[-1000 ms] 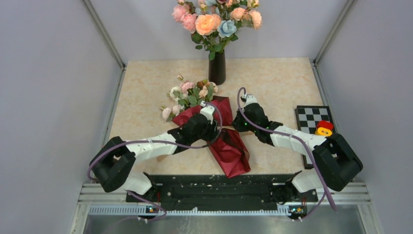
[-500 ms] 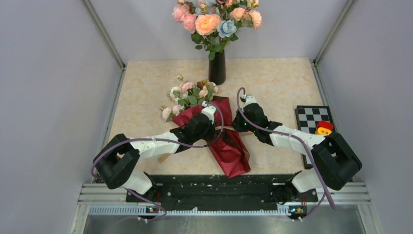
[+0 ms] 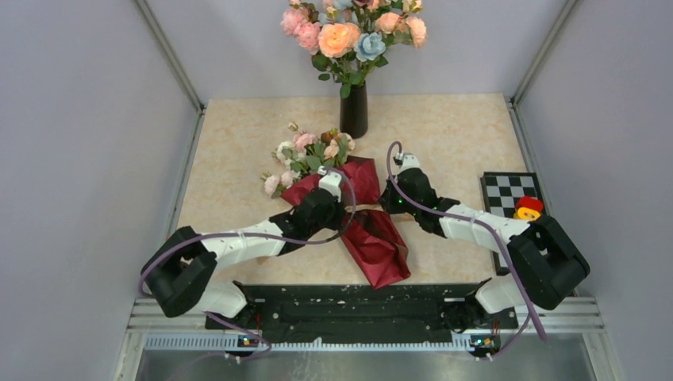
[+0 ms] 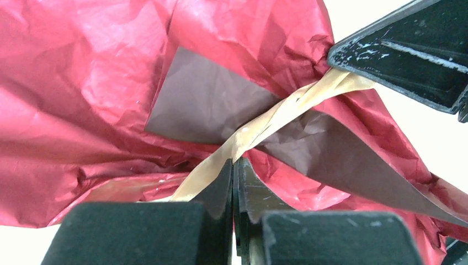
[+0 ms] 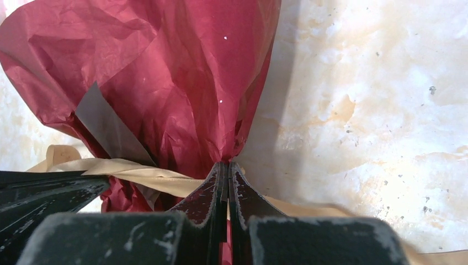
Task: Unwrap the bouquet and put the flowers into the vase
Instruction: Untie the ribbon from the wrapping paper.
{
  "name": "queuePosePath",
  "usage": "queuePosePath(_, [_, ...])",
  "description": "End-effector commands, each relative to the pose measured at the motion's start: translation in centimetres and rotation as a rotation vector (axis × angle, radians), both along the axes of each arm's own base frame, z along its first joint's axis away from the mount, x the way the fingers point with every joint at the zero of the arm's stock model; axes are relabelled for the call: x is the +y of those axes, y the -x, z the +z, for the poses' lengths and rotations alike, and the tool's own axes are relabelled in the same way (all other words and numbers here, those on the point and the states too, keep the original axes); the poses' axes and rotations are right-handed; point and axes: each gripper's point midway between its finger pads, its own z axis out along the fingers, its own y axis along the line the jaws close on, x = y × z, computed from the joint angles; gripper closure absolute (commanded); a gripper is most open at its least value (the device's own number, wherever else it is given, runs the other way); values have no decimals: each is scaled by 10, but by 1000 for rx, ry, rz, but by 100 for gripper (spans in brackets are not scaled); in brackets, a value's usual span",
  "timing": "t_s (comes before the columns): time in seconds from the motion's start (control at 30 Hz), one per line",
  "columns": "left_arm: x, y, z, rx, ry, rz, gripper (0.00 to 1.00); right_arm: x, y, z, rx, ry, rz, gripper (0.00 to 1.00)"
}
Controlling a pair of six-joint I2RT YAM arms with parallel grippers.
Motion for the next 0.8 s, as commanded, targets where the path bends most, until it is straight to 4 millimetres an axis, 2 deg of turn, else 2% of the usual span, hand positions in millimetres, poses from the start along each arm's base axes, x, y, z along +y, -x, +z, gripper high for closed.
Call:
queuePosePath(0.0, [8,-2,16,-20,91,66,100,-13,-11,-2,-32,26,-71,100])
queuePosePath(0.1, [14,2,16,-13,108,74,96,-14,-11,-4,-28,28,-77,100])
queuePosePath(0.2, [20,4,13,-8,103,86,100,-14,-11,-5,-25,28,-78,100])
queuePosePath(0.33, [29,7,10,1,111,115,100,-15,-12,-7,-24,33,-85,100])
queuePosePath(0.77, [63,19,-22,166,233,371,100,-20,-14,-17,-7,47,-124,100])
